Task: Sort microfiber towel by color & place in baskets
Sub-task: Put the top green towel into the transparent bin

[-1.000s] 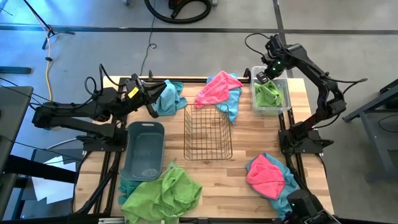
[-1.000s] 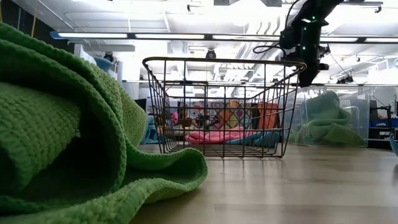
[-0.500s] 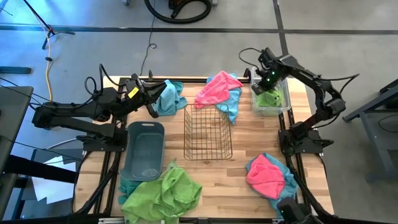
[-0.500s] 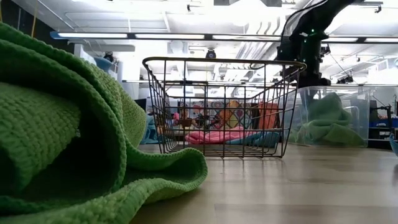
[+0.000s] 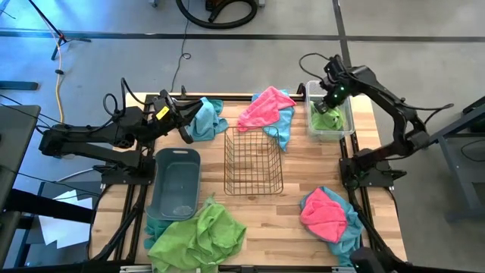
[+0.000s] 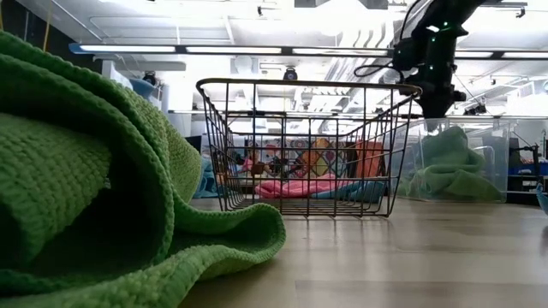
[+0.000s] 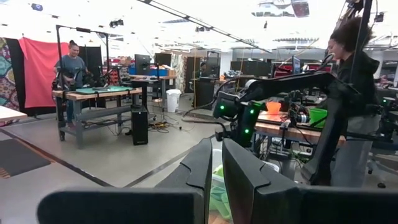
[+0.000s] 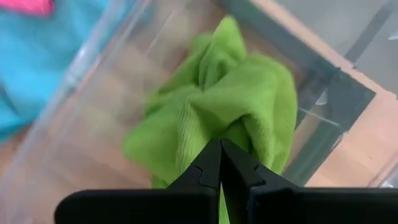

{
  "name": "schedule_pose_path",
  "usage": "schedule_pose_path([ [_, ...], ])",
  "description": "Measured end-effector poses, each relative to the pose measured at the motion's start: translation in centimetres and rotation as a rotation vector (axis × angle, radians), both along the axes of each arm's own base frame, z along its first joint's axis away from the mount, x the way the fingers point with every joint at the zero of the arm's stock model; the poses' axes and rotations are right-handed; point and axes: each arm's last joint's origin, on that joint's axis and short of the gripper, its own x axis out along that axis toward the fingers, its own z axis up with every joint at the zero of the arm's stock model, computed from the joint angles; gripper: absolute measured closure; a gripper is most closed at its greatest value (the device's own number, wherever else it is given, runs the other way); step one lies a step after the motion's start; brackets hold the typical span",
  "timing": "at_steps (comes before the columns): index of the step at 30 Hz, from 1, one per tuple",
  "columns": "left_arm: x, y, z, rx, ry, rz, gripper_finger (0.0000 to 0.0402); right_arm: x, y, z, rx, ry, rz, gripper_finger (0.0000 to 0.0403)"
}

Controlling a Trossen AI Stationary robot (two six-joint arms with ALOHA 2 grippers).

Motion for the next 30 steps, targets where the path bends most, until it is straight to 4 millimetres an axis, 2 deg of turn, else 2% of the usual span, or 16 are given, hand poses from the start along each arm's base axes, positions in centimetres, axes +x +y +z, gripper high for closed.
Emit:
schedule_pose_path([
  [8,0.0,0.0,0.0,0.0,0.001,0.0,0.0375,0.3,0.0,-1.8,0.124,0.158,0.199,0.0403],
  [20,0.0,0.0,0.0,-0.001,0.0,0.001,0.0375,0.3,0.4,-7.2,0.097,0.173,0.202,0.0403],
  [26,0.0,0.0,0.0,-0.002,-0.001,0.001,0.0375,0.2,0.6,-8.0,0.109,0.167,0.21,0.0403],
  [30,0.0,0.0,0.0,-0.002,-0.001,0.001,0.0375,0.4,0.3,-6.8,0.093,0.147,0.187,0.0403],
])
